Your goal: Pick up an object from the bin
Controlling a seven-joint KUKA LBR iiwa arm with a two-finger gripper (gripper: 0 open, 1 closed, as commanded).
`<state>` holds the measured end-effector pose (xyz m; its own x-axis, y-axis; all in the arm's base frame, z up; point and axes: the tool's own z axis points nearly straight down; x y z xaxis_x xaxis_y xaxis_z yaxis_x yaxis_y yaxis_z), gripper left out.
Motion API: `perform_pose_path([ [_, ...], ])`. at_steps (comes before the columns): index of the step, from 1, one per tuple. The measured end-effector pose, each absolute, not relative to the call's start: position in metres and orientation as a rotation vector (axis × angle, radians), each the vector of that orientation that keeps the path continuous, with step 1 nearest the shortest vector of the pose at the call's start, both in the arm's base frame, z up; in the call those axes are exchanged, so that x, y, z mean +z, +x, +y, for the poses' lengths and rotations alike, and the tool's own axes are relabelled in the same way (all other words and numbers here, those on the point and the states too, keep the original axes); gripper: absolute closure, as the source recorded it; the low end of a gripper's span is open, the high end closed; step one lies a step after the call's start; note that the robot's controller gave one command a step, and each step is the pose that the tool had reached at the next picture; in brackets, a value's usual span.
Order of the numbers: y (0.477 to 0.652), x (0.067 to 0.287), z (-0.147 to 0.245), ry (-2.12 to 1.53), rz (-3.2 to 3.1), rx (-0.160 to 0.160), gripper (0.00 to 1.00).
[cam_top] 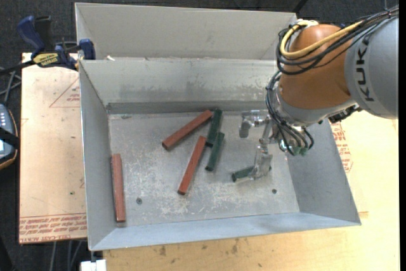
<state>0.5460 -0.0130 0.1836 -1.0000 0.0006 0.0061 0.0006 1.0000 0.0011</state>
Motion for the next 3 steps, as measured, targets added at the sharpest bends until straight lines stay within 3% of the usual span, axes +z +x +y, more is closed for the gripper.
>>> perform_pose_path([
  [1, 0.548, 0.187, -0.013, 0.000, -3.143, -0.001, 0.00],
  [2, 0.555, 0.157, -0.031, 0.109, -3.148, -0.002, 0.00],
  [3, 0.535, 0.114, -0.057, 0.288, -3.131, -0.001, 0.00],
])
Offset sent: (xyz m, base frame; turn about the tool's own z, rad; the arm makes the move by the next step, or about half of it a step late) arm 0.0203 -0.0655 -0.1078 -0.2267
